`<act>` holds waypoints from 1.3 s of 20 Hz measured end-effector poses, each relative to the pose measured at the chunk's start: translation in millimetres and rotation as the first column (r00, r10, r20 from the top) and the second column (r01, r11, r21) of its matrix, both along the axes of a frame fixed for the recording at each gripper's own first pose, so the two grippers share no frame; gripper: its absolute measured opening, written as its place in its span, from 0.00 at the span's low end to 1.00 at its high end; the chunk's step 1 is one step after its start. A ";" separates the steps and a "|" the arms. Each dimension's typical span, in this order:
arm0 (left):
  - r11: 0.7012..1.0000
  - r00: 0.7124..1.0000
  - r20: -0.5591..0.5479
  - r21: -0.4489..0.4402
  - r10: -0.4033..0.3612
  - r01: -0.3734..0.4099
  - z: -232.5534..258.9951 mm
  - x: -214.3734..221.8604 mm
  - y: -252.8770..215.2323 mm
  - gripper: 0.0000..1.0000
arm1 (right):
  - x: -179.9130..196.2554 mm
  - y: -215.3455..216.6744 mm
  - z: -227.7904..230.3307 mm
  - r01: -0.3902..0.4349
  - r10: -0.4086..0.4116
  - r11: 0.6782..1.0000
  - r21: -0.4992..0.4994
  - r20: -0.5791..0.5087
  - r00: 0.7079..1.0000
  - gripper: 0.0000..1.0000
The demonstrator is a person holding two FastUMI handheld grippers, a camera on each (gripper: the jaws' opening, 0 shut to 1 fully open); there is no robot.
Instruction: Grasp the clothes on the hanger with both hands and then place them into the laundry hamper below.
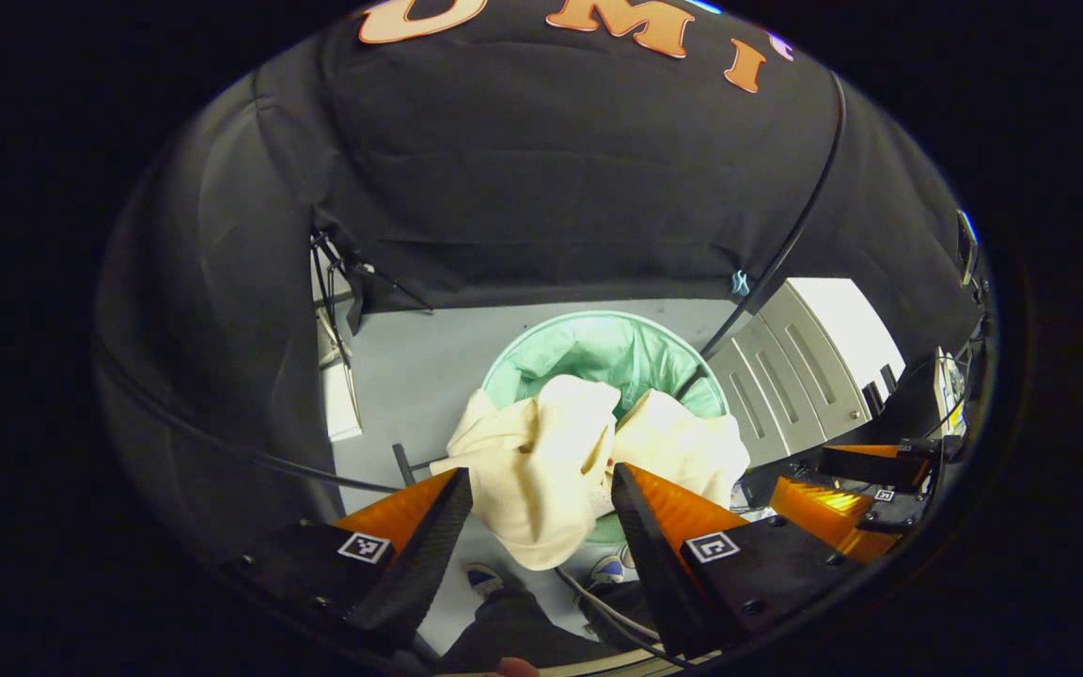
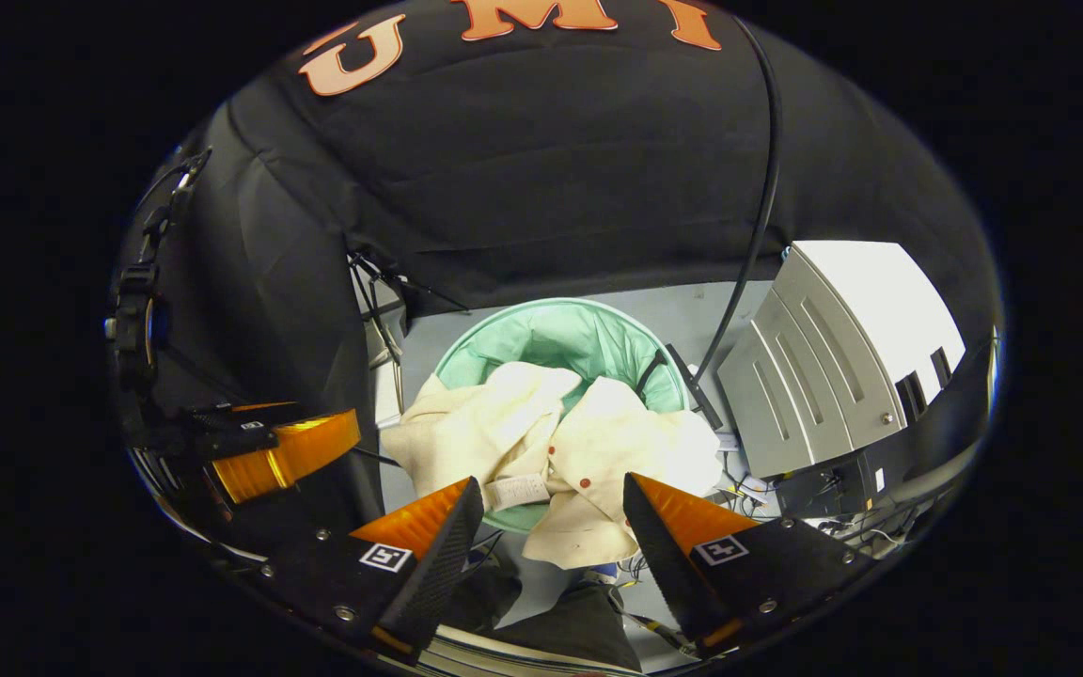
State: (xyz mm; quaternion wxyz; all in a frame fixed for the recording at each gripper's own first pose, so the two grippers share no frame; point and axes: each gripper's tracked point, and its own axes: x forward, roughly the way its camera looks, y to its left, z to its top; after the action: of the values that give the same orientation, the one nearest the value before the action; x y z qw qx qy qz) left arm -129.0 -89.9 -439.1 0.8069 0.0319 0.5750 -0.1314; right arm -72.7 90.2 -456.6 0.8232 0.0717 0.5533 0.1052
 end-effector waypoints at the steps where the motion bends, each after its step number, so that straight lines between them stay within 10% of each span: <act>1: 1.000 1.000 0.013 -0.017 0.003 -0.003 4.8 1.1 -4.2 0.98 | -0.4 -1.6 2.5 0.004 -0.004 1.000 -0.001 0.005 1.000 0.93; 15: 0.994 0.970 0.238 -0.100 0.056 -0.033 109.3 38.0 1.9 0.98 | 32.6 1.1 115.6 0.024 -0.028 1.000 0.018 0.231 0.973 0.94; 21: 0.980 0.901 0.415 -0.193 0.125 -0.047 205.1 83.4 -3.7 1.00 | 77.1 -2.5 219.9 0.050 -0.072 0.997 0.064 0.429 0.900 0.94; 26: 0.965 0.788 0.579 -0.255 0.209 -0.069 286.7 117.7 9.6 1.00 | 107.5 -23.0 310.2 0.086 -0.107 0.994 0.063 0.607 0.788 0.94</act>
State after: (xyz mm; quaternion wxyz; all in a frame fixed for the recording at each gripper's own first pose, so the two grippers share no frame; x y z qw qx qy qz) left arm -11.3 -80.3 -152.5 0.9532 -0.0603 0.2720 -0.1173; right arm 34.8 67.2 -146.5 0.9604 0.0751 0.2530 0.0893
